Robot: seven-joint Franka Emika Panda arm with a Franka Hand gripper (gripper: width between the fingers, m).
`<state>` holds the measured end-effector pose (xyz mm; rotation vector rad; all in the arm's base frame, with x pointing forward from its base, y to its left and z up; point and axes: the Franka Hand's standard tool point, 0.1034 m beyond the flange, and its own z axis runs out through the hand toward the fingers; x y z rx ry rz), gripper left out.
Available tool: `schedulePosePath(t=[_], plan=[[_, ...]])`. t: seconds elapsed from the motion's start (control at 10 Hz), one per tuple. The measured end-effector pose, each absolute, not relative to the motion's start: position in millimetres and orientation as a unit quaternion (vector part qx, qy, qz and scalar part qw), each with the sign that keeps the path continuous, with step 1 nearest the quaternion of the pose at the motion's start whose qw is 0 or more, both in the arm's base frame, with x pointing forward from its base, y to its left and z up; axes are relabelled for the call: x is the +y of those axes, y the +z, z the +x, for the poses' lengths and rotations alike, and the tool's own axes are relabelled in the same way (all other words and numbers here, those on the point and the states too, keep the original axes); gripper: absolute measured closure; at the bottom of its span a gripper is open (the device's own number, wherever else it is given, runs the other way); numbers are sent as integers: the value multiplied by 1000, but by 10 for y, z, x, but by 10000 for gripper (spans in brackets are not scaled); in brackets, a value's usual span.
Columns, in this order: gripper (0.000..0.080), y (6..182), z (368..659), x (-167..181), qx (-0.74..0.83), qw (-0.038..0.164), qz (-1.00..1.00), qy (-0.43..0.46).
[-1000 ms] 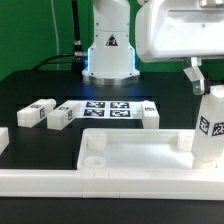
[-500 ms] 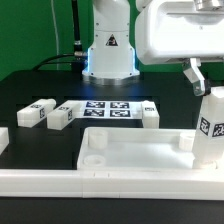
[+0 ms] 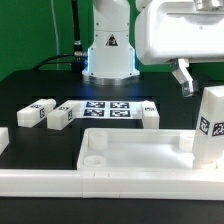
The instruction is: Assemble desk
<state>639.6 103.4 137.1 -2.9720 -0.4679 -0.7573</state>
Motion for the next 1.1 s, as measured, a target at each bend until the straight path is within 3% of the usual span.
schedulePosePath(t=[0.3,0.5,0.8,0.9,1.1], plan=[[151,1463,6387,1015,-148,20,-960,-236],[150,1687,6441,1003,-149,19,-964,-217],[150,1624,6422,1012,-149,21,-967,-207],[150,1519,6397,1017,-146,22,-968,-202],[150,1434,6382,1051,-141,28,-980,-137]])
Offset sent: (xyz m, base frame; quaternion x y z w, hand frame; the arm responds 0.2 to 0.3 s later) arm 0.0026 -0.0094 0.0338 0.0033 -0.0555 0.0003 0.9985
